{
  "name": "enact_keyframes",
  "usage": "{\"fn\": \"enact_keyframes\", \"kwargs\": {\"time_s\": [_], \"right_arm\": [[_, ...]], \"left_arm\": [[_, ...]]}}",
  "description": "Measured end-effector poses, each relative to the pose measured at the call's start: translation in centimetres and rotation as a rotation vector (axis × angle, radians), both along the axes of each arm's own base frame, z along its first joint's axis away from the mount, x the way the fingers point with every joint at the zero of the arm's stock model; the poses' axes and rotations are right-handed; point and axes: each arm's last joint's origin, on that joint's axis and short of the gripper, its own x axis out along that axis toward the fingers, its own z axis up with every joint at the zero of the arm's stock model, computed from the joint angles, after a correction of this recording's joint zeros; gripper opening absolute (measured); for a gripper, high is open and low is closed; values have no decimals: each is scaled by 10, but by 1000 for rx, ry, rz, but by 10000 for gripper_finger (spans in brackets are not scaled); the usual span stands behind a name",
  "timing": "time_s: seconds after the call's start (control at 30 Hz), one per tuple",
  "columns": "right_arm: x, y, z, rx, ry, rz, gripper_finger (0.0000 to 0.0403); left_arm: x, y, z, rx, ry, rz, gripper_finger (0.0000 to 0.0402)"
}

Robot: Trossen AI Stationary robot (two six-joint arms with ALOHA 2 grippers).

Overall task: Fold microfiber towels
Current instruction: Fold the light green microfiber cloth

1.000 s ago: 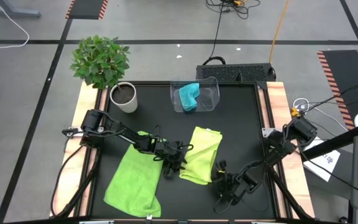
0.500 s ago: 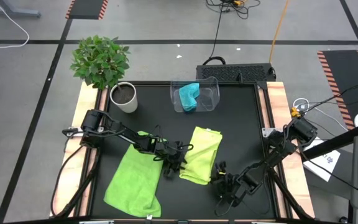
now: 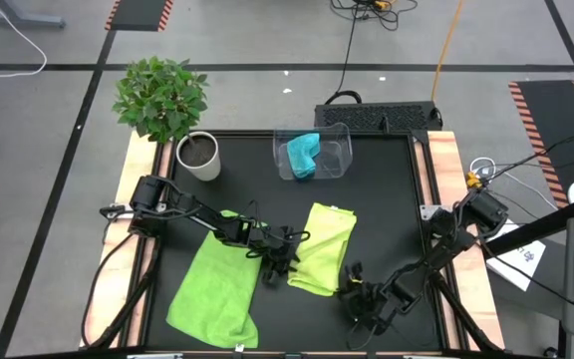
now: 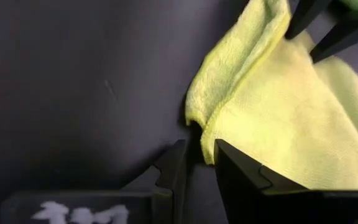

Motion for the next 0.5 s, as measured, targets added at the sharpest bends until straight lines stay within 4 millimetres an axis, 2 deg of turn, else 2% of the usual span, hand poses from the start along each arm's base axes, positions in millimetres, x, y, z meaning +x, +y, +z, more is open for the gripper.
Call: {"fn": "enact_keyframes", "kwargs": {"time_s": [0.17, 0.37, 0.5], "right_arm": [[5, -3, -10, -22, 13, -16, 77], [7, -5, -10, -66, -19, -40, 76], [10, -9, -11, -73, -21, -60, 55]], "left_arm": [[0, 0, 0, -1, 0, 2, 145], [0, 0, 0, -3, 0, 3, 145], [0, 0, 0, -4, 0, 4, 145]]}}
